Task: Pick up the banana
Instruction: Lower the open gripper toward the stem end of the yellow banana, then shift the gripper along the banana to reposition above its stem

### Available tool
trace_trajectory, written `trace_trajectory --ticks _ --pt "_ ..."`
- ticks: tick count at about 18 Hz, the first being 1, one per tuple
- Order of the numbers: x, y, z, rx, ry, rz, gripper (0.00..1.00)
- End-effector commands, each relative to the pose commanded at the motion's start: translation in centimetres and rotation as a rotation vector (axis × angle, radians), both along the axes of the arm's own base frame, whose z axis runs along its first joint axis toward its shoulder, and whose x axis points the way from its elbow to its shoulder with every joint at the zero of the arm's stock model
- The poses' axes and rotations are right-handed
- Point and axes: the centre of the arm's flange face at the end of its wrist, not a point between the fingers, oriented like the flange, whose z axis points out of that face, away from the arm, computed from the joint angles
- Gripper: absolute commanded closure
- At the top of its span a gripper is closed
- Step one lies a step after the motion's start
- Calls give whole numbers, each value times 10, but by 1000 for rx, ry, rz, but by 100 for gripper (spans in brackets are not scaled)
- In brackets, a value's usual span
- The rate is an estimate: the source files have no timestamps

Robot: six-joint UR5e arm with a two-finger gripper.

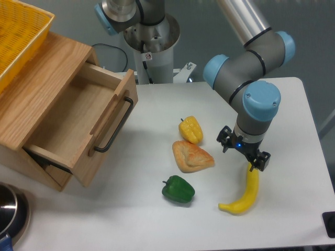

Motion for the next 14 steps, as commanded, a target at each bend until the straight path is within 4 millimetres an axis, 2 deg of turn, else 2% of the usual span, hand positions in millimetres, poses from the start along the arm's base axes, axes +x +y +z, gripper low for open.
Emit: trace_trajectory --ticks 4,12,14 --pt "-27 -27 -17 -7 -15 48 0" --pt "-54 -45 -58 -26 -60 92 0" --pt "-59 -51 -60 -24 -63 103 0"
